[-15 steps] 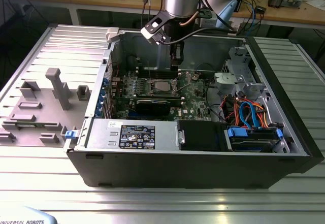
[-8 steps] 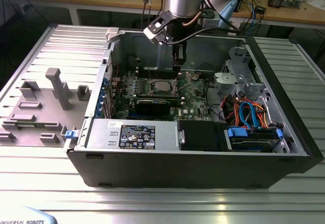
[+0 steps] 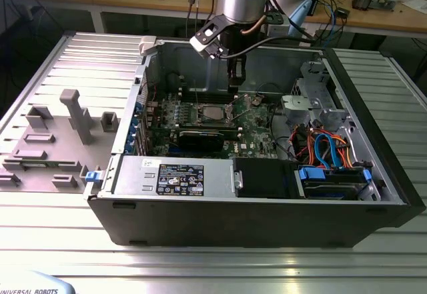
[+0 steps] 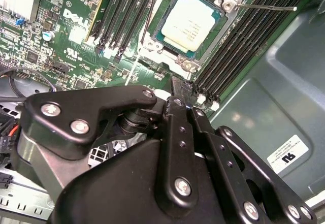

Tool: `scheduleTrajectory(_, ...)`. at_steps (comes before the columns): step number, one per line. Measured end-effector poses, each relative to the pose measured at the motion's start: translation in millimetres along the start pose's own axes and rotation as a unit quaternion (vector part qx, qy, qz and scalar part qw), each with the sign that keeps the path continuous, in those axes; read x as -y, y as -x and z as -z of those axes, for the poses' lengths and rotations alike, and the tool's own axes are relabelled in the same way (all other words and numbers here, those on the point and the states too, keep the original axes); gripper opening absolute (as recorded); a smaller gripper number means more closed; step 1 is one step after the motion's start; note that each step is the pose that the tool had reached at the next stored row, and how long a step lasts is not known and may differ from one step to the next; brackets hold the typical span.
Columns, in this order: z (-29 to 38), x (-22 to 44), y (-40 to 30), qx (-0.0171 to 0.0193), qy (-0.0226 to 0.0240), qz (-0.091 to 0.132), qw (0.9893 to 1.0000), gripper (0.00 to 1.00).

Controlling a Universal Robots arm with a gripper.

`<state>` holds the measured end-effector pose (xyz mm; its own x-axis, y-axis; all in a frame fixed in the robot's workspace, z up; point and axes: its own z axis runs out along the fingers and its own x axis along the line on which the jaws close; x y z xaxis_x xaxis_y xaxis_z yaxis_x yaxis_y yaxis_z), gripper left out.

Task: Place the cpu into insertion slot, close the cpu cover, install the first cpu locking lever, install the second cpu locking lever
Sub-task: 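Close the cpu cover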

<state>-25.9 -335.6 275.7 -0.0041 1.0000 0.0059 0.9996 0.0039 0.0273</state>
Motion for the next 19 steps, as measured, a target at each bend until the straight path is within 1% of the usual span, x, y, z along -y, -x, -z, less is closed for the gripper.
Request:
scheduleTrajectory(6, -0.1, -1.1, 0.0, -0.0001, 0.0000, 0.000, 1.0000, 0.11)
scheduleTrajectory(8, -0.2, -4.4, 0.0, 0.0000, -0.0006, 0.000, 1.0000, 0.11)
scheduleTrajectory(10, -0.5, -10.7, 0.0, 0.0000, -0.0019, 0.000, 1.0000, 0.11)
scheduleTrajectory(13, -0.9, -17.8, 0.1, 0.0000, -0.0026, 0.000, 1.0000, 0.11)
scheduleTrajectory(14, -1.1, -21.3, 0.1, 0.0000, -0.0028, 0.000, 1.0000, 0.11)
scheduleTrajectory(17, -2.7, -33.5, 0.1, 0.0000, -0.0043, 0.000, 1.0000, 0.11)
scheduleTrajectory(19, -5.0, -44.5, 0.2, -0.0001, -0.0055, 0.000, 1.0000, 0.11)
